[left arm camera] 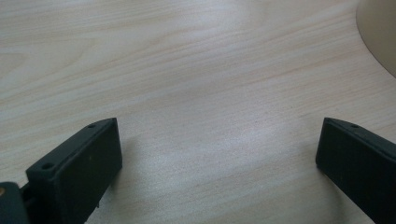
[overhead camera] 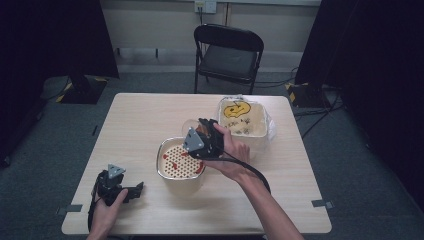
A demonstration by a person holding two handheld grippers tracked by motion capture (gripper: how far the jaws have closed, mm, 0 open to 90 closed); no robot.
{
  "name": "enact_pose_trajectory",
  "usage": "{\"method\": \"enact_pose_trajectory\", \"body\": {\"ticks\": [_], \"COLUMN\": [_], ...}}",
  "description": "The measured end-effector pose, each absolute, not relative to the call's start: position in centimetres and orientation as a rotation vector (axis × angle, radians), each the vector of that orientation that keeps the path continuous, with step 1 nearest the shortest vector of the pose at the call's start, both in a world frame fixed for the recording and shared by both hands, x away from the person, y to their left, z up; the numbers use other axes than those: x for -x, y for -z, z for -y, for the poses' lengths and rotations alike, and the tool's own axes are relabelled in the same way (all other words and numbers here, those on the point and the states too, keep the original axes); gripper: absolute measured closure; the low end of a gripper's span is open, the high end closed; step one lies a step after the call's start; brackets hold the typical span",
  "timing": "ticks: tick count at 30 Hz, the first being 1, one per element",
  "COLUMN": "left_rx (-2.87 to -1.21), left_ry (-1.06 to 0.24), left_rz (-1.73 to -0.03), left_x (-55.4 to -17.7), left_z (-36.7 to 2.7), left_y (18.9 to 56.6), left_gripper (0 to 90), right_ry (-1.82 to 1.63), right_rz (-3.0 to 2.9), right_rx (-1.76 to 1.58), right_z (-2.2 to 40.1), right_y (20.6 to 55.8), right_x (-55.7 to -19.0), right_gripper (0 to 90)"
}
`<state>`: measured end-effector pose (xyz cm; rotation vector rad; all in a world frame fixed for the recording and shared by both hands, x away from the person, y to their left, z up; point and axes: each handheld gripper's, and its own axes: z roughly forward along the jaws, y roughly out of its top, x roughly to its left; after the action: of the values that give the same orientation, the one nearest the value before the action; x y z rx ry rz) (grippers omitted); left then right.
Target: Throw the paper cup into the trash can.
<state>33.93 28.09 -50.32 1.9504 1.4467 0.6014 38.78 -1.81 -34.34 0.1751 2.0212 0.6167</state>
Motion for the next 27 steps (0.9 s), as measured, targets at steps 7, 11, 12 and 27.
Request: {"method": "enact_pose_trajectory", "body": {"ticks": [7,11,12,27], "left_rx": [-1.952,-1.951,-1.951,-1.951], "left_ry": [-0.601,-0.601,-0.601,-0.601], "left_rz": [-1.446,-1.447,-1.447,-1.447], "left_x": [-33.9,-33.9,-33.9,-33.9], "left_z": [-28.1,-28.1,-28.1,-28.1], "left_y": [50.3,50.3,50.3,50.3], "left_gripper": [0.0,0.0,0.0,0.0], "right_ry": [-0.465,-0.336,-0.289,-0.06], "right_rz": [-1.992,-1.937,-1.922,-1.768], "right_rx": [-0.037,0.059,0.084,0.235], "right_z": [0.4,-0.2,-0.4,-0.5], "right_y": [35.1,35.6,35.8,36.5], "right_x": [-38.0,-37.8,-37.6,-37.4], "right_gripper": [46.3,46.7,46.7,47.5]}}
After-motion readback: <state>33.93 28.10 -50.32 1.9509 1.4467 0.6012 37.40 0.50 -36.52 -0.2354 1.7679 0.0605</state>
